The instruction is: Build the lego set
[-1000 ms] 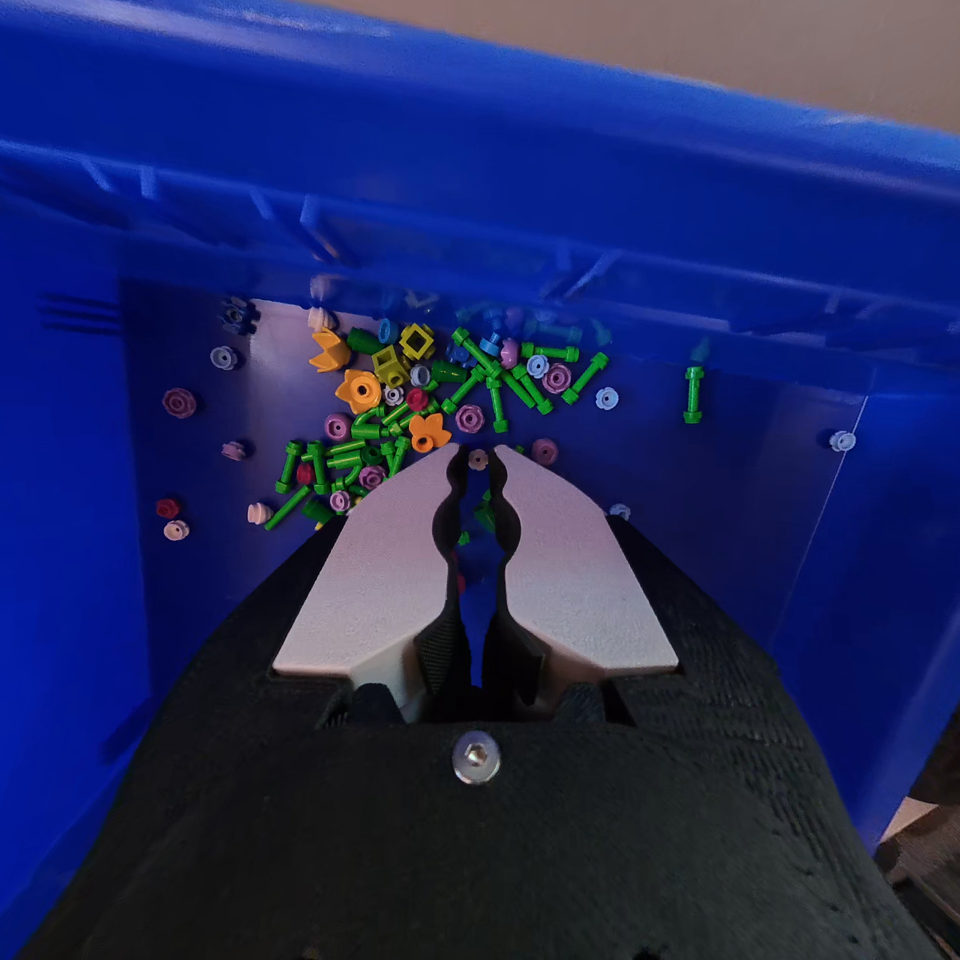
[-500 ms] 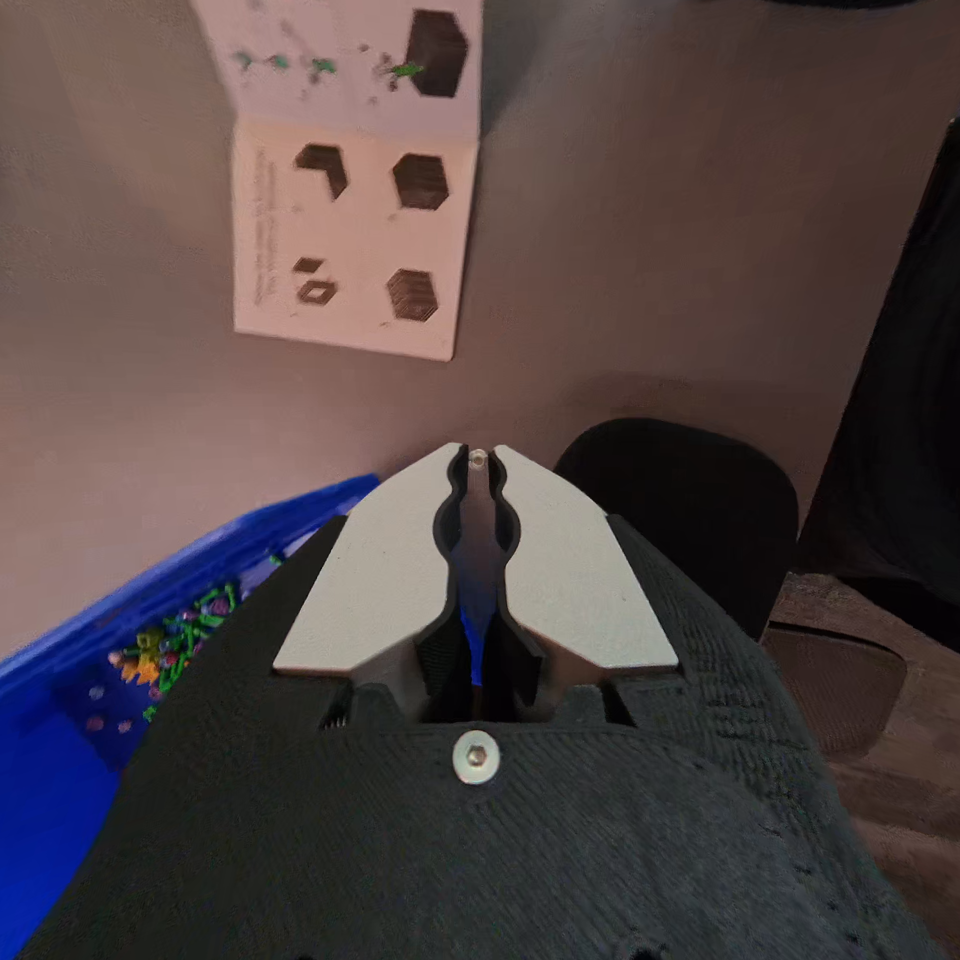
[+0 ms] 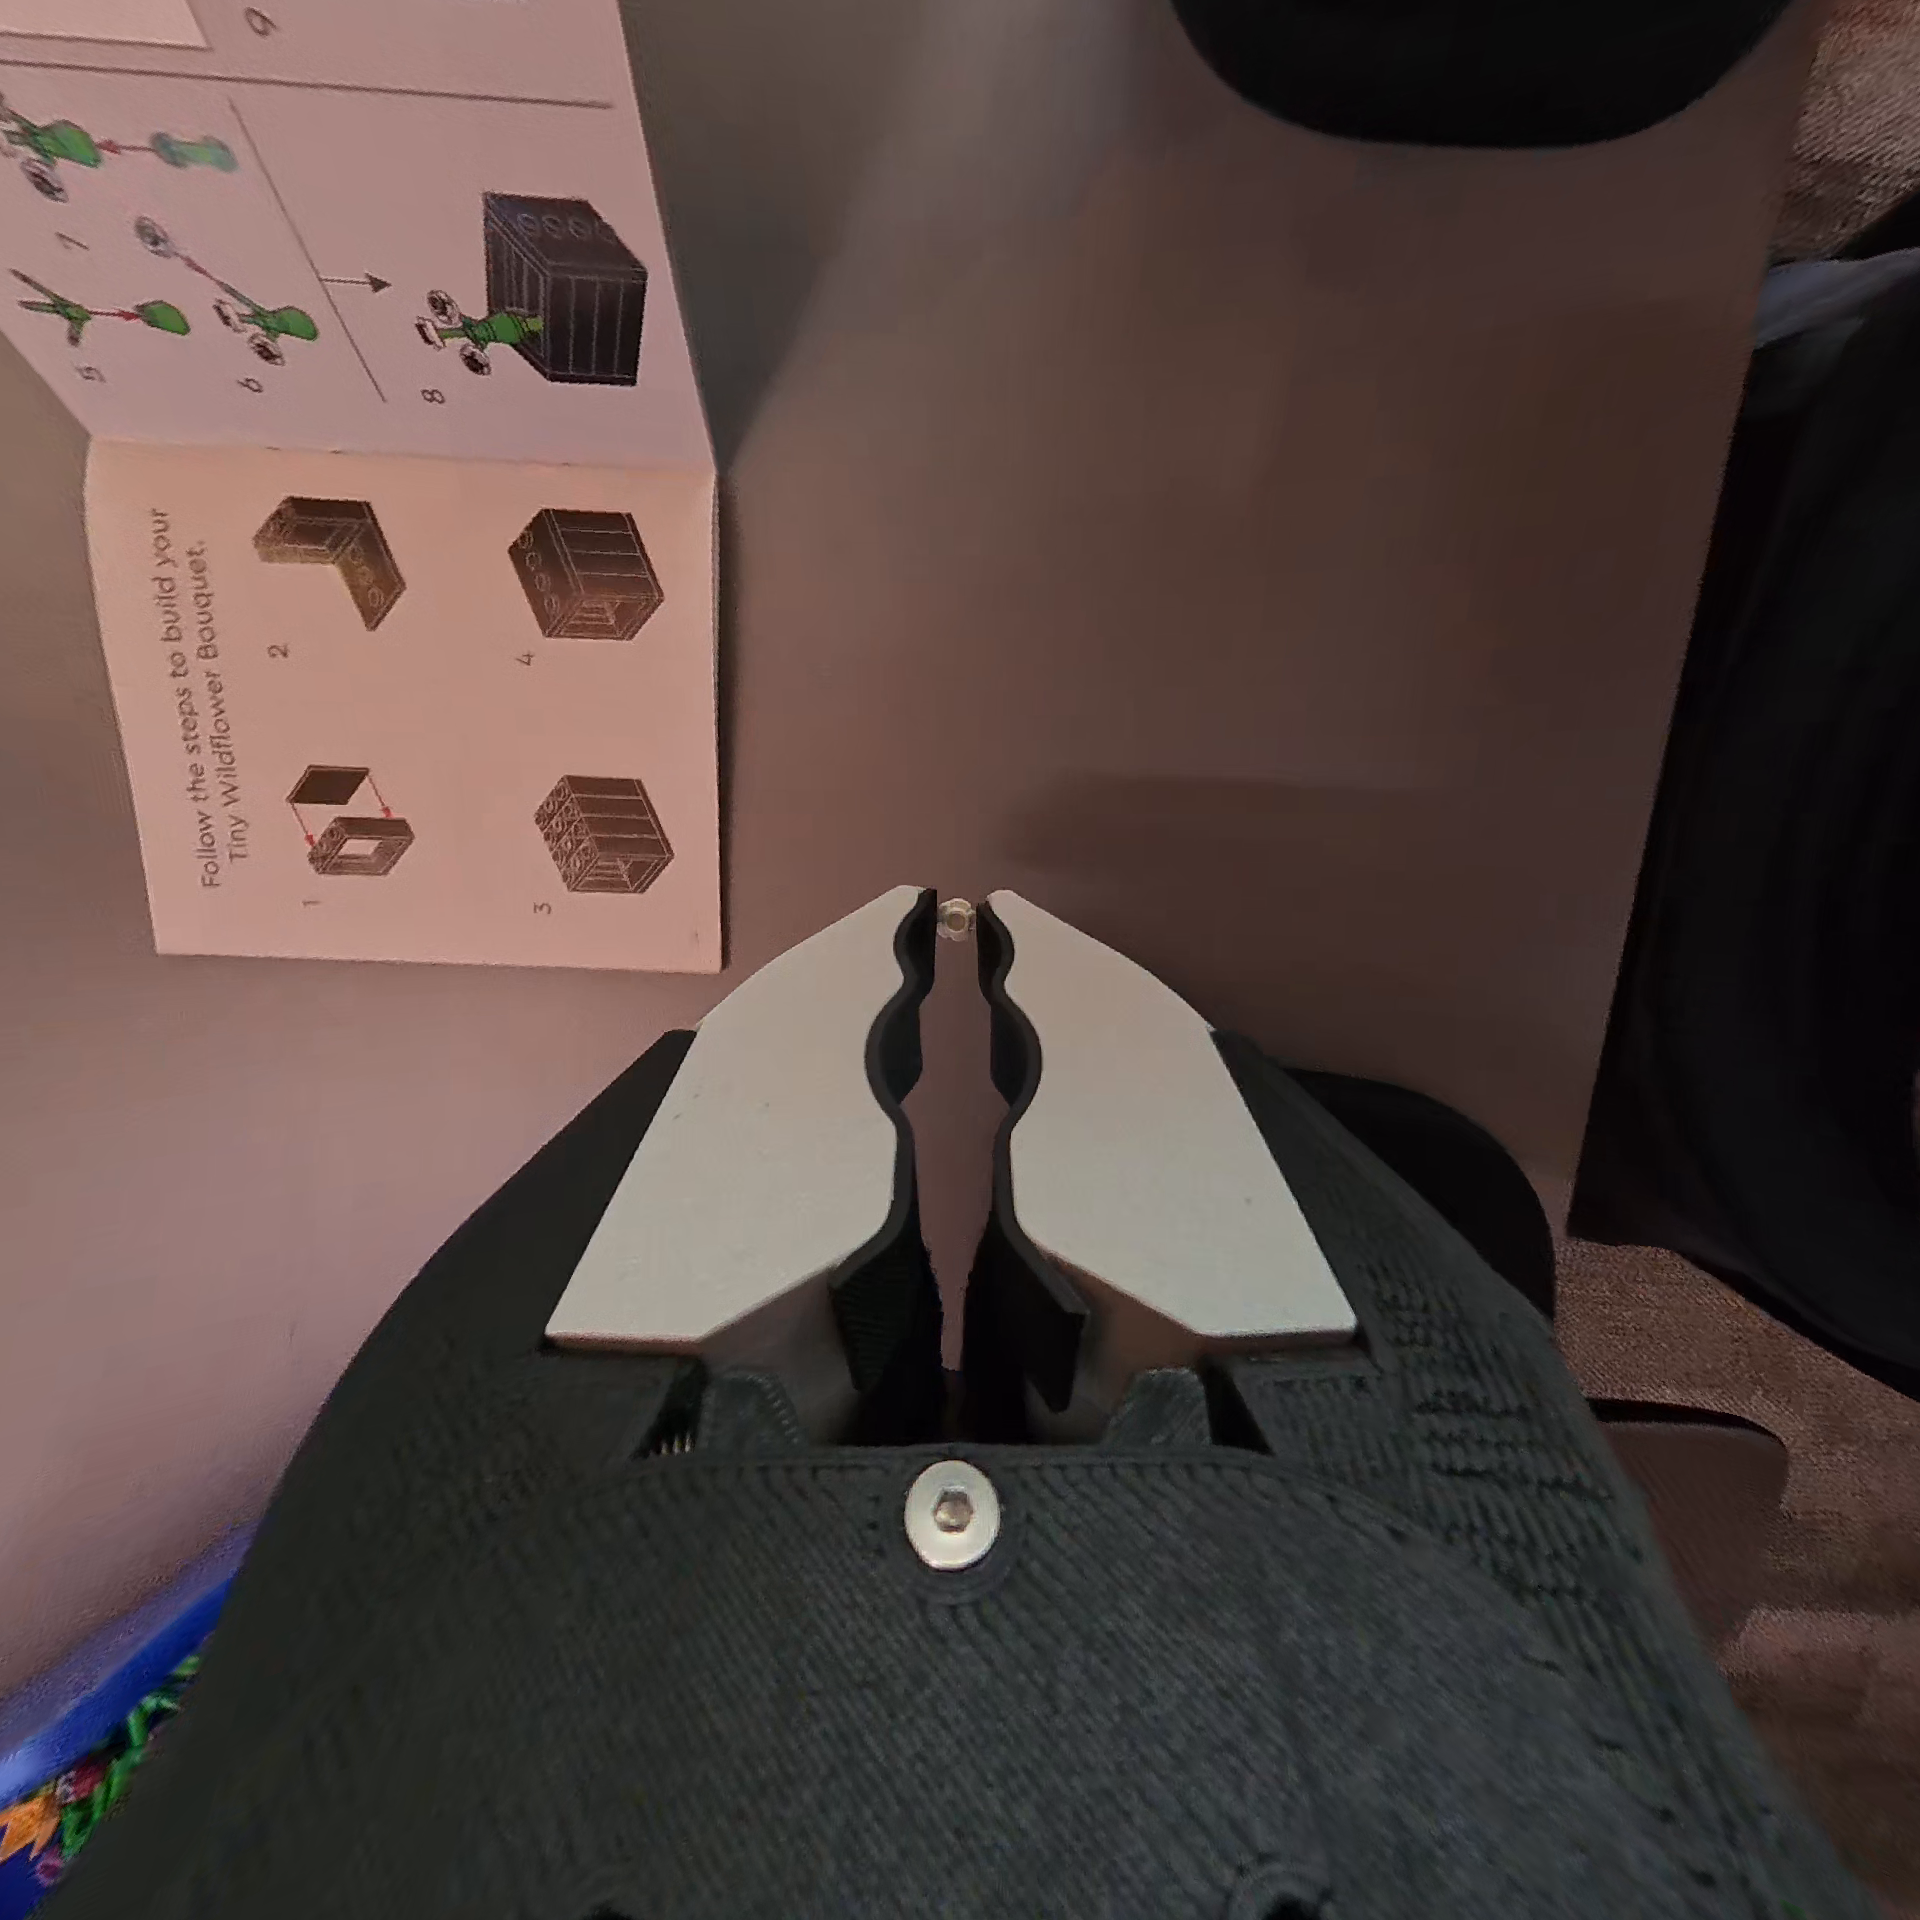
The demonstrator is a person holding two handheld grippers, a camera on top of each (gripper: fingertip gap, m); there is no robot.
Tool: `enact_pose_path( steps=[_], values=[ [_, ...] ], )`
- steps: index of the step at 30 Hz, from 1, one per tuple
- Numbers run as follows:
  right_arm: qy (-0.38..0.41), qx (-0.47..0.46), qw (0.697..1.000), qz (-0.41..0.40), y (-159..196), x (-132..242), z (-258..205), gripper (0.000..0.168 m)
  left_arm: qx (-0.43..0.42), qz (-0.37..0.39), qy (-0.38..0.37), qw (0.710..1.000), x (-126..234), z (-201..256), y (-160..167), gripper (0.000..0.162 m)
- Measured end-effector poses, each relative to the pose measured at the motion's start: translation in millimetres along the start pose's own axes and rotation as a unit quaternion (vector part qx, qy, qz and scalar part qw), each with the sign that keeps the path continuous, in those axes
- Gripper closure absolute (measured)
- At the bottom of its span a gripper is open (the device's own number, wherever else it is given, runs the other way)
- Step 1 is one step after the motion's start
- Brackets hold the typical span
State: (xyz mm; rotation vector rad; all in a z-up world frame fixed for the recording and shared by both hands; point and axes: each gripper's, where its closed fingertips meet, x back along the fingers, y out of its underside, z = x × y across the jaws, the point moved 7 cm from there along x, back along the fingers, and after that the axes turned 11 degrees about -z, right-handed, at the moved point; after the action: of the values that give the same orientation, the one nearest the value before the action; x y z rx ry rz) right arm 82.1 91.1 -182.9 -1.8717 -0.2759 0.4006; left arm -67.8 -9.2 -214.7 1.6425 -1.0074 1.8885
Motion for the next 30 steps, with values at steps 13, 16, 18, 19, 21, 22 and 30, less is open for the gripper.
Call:
enact_pose_path(
  steps=[13, 16, 18, 19, 21, 22, 30],
  values=[
    [0.0, -0.002, 1.0, 0.007, -0.6, 1.9, 0.9, 0.167, -0.018, -0.028, 0.018, 0.999, -26.5, 2.0, -16.1, 0.154],
    [-0.001, -0.004, 1.0, 0.007, -0.6, 1.8, 1.3, 0.167, -0.019, -0.035, 0.018, 0.999, -28.6, 2.2, -16.2, 0.154],
    [-0.001, -0.004, 1.0, 0.008, -0.7, 2.1, 1.4, 0.167, -0.019, -0.04, 0.02, 0.999, -30.3, 2.4, -15.6, 0.154],
    [0.0, -0.004, 1.0, 0.009, -0.6, 2.2, 1.4, 0.167, -0.02, -0.042, 0.021, 0.999, -31.3, 2.6, -15.2, 0.154],
    [0.0, -0.005, 1.0, 0.01, -0.8, 2.4, 1.7, 0.167, -0.019, -0.045, 0.021, 0.999, -33.0, 3.2, -14.4, 0.153],
    [0.0, -0.005, 1.0, 0.01, -0.8, 2.5, 1.8, 0.167, -0.018, -0.045, 0.022, 0.999, -33.7, 3.5, -14.2, 0.153],
    [0.001, -0.007, 1.0, 0.01, -0.6, 2.3, 2.5, 0.168, -0.002, -0.022, 0.025, 0.999, -26.1, 4.7, -11.4, 0.143]
  ],
)
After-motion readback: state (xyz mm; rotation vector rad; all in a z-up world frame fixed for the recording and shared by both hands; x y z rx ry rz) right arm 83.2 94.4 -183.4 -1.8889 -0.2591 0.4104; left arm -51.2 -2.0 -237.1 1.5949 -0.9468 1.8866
